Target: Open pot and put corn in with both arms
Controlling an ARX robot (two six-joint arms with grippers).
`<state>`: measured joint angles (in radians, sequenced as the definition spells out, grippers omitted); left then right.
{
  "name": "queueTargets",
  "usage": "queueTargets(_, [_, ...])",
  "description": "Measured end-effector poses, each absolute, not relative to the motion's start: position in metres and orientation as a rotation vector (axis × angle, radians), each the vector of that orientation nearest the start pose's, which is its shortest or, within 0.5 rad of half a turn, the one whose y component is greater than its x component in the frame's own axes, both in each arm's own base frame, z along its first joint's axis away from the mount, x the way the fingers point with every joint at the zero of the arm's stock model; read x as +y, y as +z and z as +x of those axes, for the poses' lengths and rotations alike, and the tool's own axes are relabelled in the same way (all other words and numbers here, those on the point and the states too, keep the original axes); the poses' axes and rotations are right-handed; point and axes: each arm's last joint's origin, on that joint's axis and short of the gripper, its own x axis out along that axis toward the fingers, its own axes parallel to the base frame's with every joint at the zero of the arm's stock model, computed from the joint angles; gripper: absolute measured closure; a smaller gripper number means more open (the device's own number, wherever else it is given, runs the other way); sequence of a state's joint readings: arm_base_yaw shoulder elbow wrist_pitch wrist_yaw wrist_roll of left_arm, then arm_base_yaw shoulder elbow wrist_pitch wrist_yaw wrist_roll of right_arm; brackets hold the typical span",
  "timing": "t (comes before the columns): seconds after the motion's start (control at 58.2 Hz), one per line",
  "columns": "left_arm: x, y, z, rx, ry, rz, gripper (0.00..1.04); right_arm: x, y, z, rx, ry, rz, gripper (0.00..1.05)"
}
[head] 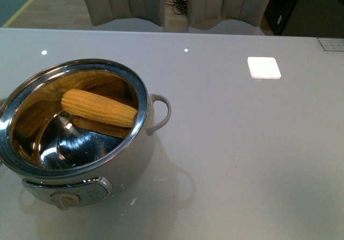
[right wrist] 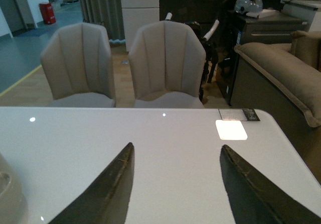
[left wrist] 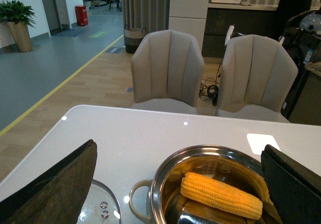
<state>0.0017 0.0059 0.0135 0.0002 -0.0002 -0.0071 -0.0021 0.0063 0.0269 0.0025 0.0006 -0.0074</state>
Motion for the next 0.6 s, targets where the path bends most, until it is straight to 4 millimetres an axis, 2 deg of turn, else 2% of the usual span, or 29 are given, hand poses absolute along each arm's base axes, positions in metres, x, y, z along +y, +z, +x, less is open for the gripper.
queueTargets(0.137, [0.0002, 0.1677, 0.0972, -0.008, 0.002, -0.007, 0.07, -0.0002, 0.1724, 0.0964, -0.023, -0.002, -0.007, 0.08])
queueTargets(0.601, [0.0002, 0.1677, 0.0972, -0.008, 0.002, -0.007, 0.07, -0.0002, 0.1724, 0.0964, -0.023, -0.003, -0.004, 0.09])
